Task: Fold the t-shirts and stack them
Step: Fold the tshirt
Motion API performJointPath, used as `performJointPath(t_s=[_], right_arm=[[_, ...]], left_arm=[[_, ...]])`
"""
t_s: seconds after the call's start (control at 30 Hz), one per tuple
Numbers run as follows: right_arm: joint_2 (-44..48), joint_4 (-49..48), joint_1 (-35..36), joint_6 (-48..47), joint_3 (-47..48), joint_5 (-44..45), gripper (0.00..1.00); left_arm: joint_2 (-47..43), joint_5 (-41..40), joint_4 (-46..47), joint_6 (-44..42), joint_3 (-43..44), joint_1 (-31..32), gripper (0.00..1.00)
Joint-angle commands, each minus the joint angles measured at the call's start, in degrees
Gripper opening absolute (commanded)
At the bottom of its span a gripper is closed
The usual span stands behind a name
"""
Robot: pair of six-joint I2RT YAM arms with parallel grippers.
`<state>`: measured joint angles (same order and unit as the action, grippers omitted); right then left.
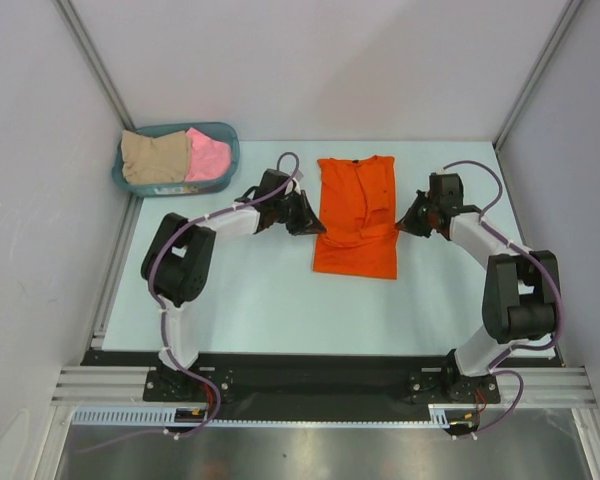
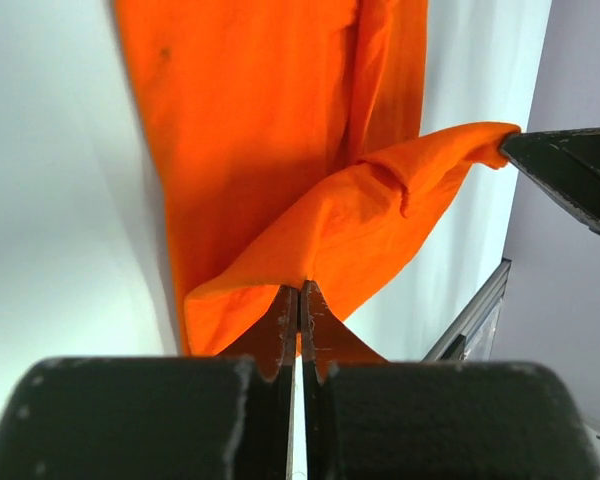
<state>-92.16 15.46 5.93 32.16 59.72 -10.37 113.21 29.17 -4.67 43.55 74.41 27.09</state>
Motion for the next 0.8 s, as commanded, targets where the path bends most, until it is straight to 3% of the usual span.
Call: performJointPath(t_s=[0.0,0.77], right_arm=[[-1.2,-3.2,-1.2,-2.2,3.1,-2.0,0.0],[-10.5,-6.8,-4.4,-3.3,7.2,-9.8,0.0]], left_arm=[[1.9,2.7,-1.0,-1.5,5.6,-0.5,0.0],[9.0,2.2,-2.8,-1.1,12.2,-3.1,0.0]])
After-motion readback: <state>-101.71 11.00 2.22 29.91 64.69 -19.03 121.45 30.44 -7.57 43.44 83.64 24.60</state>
